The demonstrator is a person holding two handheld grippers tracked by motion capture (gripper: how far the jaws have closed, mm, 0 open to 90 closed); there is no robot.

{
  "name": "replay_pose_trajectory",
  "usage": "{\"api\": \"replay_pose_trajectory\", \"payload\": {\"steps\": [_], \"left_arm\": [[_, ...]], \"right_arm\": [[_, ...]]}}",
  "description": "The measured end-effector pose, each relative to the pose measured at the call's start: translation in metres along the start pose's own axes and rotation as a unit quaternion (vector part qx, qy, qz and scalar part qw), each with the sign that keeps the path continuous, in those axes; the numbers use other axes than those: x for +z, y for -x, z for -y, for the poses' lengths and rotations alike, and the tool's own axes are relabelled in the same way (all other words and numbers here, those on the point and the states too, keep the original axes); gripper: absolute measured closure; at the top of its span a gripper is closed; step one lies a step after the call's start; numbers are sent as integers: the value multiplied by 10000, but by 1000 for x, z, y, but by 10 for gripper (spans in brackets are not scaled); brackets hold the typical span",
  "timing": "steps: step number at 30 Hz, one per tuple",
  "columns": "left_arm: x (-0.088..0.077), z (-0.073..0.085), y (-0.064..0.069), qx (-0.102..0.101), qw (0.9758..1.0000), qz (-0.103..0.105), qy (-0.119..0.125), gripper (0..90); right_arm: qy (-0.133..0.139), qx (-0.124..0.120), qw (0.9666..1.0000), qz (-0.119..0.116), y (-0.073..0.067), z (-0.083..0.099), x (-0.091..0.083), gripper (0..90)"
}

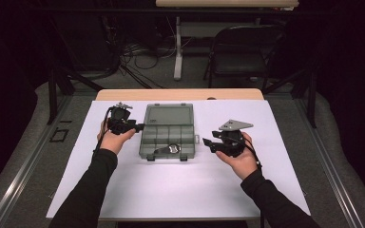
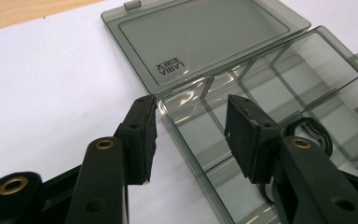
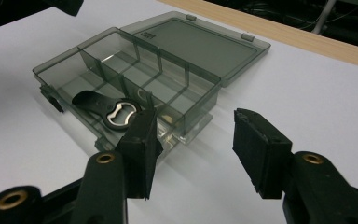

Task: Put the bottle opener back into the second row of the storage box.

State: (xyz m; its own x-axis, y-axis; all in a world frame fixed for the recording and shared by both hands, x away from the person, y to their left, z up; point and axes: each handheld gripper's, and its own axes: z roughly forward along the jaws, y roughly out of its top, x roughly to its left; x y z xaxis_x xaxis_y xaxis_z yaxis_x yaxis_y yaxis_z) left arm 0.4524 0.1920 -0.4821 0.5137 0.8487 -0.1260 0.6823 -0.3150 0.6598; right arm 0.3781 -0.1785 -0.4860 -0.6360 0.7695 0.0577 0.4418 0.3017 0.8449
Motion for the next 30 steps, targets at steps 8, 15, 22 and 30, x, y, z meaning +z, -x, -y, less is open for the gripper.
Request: {"api": "replay_pose_trajectory", "payload": {"steps": [8, 15, 22, 30], "left_arm": [[4, 0, -1, -100, 9999, -44, -34, 565], [8, -1, 0, -161, 9998, -116, -75, 575], [13, -2, -2, -213, 9995, -188, -163, 571], [17, -2, -4, -259, 9991, -199, -267, 567]], "right_arm": [[-211, 87, 9997, -41, 4, -36, 17, 502], [-470, 240, 9986, 95, 16, -64, 39, 494], [-684, 316, 9968, 263, 24, -89, 59, 496], [-979, 418, 9936, 374, 28, -108, 83, 495]]}}
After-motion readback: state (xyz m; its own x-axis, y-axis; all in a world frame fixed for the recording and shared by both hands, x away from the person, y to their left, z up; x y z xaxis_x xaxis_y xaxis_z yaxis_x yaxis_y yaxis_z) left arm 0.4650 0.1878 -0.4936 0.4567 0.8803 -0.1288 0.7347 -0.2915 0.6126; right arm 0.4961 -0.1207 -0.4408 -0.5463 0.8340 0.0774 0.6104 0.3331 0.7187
